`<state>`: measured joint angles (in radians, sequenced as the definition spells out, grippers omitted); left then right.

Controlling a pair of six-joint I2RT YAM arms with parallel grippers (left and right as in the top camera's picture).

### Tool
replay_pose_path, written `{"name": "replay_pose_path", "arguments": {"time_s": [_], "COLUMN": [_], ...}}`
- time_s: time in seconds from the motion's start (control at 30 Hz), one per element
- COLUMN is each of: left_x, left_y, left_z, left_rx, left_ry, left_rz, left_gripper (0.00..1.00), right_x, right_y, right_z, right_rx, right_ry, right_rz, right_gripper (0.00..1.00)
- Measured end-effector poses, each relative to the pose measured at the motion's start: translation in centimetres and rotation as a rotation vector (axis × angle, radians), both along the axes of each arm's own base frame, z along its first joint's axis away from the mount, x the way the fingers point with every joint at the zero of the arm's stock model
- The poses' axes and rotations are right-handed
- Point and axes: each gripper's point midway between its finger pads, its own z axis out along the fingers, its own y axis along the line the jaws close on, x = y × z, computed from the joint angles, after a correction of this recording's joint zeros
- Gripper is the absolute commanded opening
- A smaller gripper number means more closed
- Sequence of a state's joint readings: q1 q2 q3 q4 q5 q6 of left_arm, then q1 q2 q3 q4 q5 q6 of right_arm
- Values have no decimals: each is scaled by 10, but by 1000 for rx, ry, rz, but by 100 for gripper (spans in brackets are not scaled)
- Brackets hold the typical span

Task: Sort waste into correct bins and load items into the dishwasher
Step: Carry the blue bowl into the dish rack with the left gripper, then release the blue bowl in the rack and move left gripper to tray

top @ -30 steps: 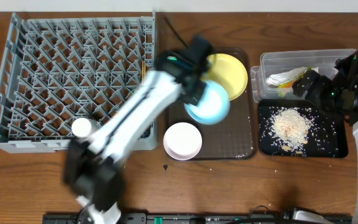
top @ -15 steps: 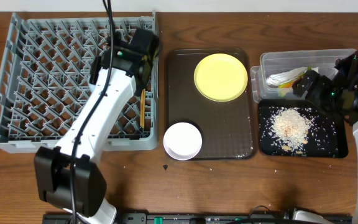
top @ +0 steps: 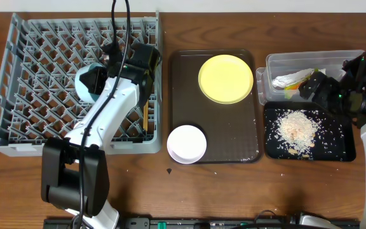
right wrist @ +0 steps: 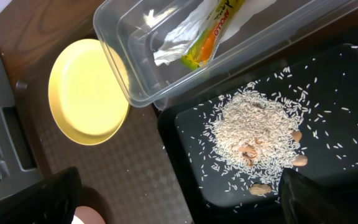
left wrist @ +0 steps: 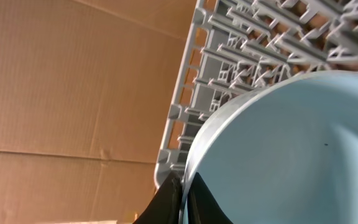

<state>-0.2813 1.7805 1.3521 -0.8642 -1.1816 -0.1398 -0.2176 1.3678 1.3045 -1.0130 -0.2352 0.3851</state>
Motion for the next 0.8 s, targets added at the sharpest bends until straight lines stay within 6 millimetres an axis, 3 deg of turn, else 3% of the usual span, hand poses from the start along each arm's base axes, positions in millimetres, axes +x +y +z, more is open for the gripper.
{"name": "replay_pose_path", "arguments": {"time_s": [0.8], "left_x": [-11], "left_y": [-11], "left_z": [-16], "left_rx": [-37], "left_ry": [-10], "left_rz": [-1], "left_gripper": [8], "right_x": [0], "right_y": [0], "right_z": [0], "right_rx": [0], "right_ry": [0], "right_rz": [0], "right_gripper": [99]}}
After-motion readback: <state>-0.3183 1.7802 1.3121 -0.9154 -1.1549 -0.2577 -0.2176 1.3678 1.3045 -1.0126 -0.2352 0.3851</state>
